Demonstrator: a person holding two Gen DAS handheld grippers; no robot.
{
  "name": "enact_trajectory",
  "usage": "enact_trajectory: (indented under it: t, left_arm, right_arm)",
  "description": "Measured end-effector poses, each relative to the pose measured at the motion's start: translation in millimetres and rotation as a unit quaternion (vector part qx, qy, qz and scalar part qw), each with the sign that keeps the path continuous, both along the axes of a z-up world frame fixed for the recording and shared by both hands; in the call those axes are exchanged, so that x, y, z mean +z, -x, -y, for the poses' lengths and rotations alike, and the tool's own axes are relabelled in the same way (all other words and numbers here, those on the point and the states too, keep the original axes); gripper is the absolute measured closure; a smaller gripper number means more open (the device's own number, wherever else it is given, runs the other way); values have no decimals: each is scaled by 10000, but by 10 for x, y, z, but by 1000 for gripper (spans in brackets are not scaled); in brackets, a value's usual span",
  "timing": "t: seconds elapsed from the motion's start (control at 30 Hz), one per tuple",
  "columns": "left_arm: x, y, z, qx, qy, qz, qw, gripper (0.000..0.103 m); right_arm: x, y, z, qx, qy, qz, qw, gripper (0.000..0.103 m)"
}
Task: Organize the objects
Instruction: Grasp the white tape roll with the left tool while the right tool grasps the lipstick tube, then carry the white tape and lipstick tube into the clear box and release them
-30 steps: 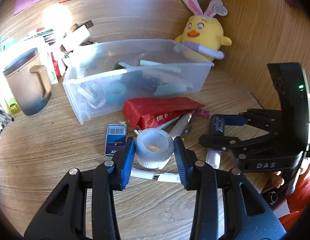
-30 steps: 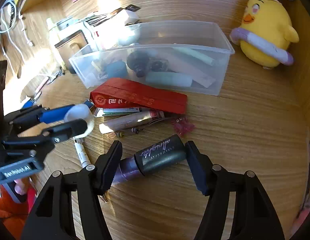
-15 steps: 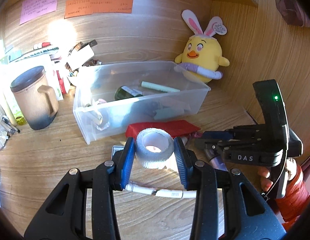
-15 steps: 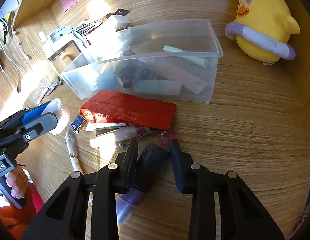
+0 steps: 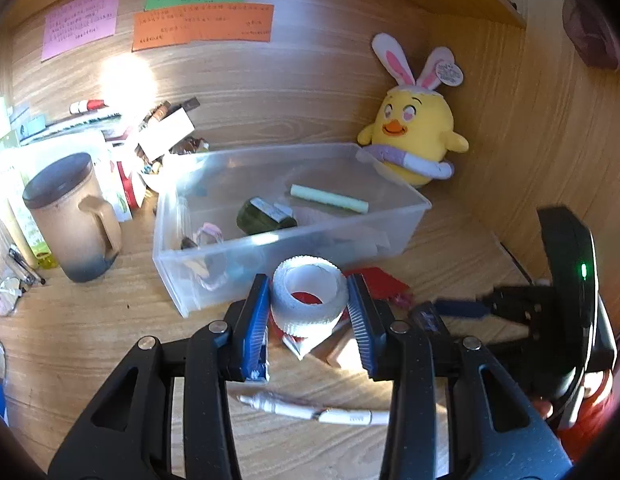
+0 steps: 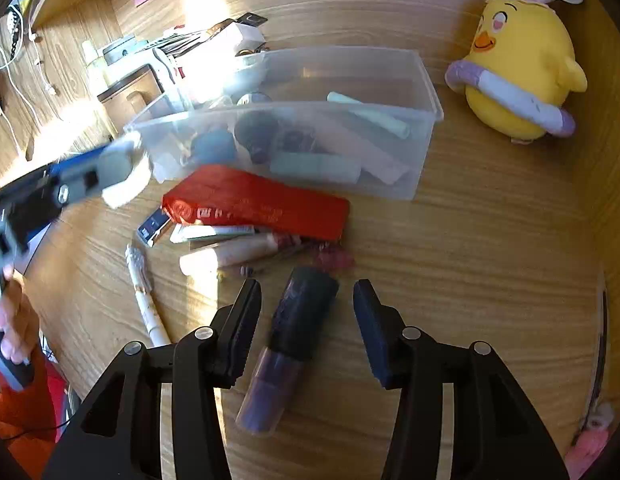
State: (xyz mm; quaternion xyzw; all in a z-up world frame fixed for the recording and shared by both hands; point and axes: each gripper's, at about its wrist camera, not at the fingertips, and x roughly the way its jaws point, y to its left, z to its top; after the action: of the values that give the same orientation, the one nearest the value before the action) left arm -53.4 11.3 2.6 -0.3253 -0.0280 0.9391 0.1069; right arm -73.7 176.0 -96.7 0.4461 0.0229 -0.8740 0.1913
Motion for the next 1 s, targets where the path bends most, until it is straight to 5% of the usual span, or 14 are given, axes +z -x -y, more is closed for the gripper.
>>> enact_trajectory:
  t: [0.2,1.0]
  left_arm:
    - [116,124,73,214,27,-135,9997,64]
    - [305,592,291,610,52,-172,9980,64]
  right_arm:
    - [-67,-73,48,66,-174,-64,9998,80]
    - [1011,475,98,-189,173,-1593,9869,80]
